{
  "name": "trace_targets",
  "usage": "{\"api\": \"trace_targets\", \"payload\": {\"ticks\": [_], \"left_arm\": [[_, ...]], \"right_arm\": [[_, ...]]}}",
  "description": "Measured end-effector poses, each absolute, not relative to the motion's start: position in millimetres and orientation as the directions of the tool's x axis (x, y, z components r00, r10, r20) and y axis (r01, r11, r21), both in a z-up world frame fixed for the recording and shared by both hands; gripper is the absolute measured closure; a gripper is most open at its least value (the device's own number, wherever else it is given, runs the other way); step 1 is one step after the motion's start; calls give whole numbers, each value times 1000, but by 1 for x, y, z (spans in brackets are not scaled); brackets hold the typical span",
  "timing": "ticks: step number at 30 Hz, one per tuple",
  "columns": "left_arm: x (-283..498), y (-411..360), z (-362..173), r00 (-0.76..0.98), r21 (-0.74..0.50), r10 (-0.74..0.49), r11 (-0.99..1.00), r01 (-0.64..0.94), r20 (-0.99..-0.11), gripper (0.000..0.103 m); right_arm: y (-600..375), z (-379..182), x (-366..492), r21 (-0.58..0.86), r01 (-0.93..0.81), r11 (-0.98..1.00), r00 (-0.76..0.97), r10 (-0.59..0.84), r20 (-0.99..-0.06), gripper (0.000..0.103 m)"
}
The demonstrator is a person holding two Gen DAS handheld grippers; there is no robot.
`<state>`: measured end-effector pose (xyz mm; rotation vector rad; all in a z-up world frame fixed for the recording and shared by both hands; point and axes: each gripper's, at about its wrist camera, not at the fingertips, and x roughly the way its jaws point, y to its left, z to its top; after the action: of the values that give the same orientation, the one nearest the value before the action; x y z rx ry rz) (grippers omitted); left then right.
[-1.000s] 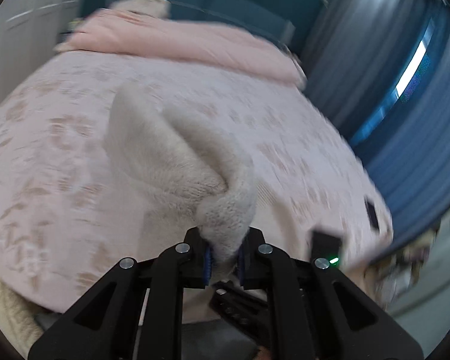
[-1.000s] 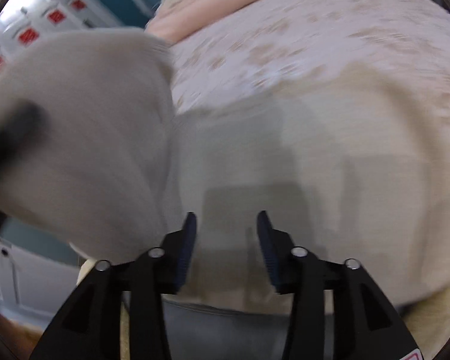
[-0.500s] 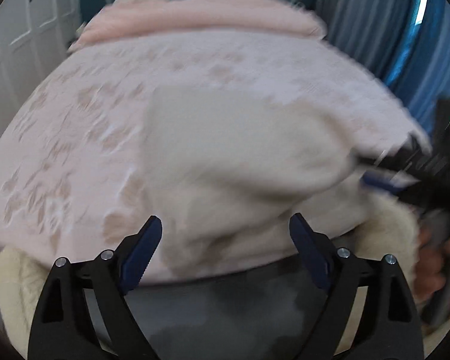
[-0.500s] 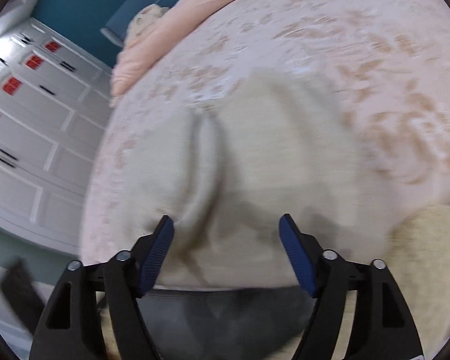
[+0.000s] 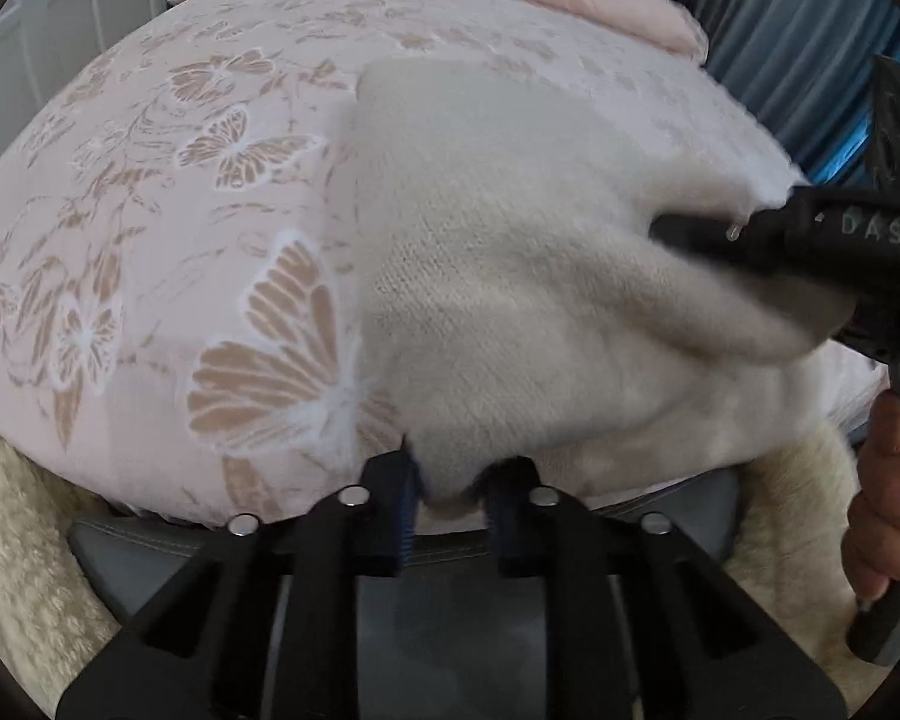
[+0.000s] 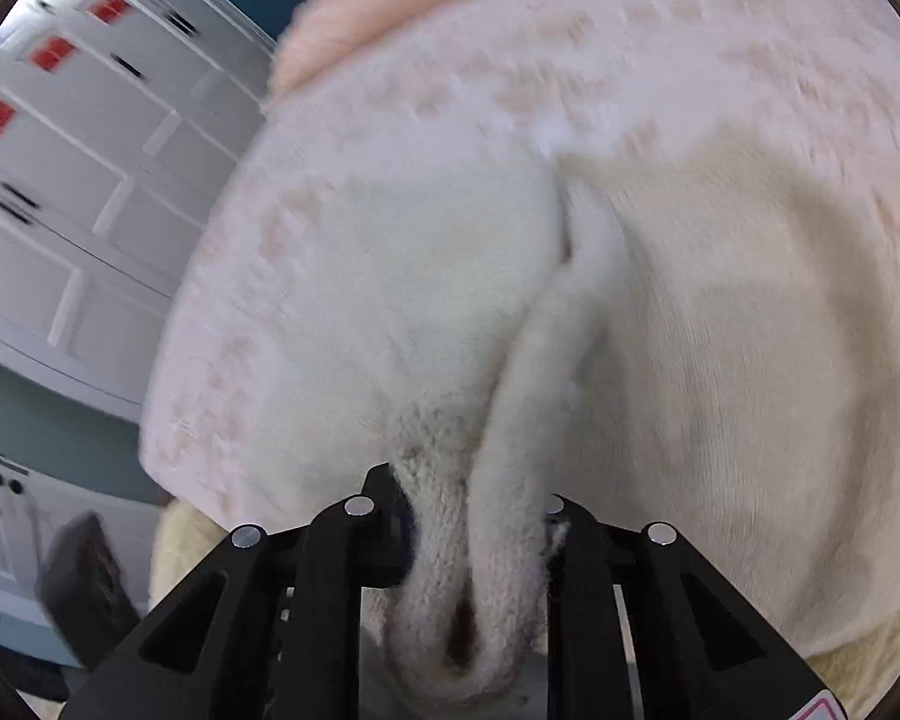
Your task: Fold small clothes
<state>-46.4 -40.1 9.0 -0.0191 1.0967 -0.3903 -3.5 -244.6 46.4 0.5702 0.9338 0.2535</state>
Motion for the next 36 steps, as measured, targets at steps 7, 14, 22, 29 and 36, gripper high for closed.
{"api": "trace_targets", "payload": {"ticks": [7, 14, 22, 29, 36], "left_arm": [[-66, -77, 36, 389, -215, -403, 870, 443, -828, 92], [-72, -101, 16, 341, -162, -358, 858, 487, -869, 90], [-75, -66, 49, 410, -224, -409, 876, 428, -816, 47], [-61, -50, 68, 493, -232, -381, 912, 338, -782, 34], [-65, -55, 67, 503, -160, -316, 931, 329, -804, 28]], "right_arm": [[-313, 86, -73, 472, 96, 877, 725, 263, -636, 88], [-361, -22, -87, 516, 340, 786, 564, 269, -781, 82], [-378, 24, -108, 320, 406, 856, 565, 40, -824, 44], [-379, 23, -39, 385, 294, 875, 563, 167, -809, 36], [-369, 44, -19, 418, 226, 880, 651, 183, -737, 93]]}}
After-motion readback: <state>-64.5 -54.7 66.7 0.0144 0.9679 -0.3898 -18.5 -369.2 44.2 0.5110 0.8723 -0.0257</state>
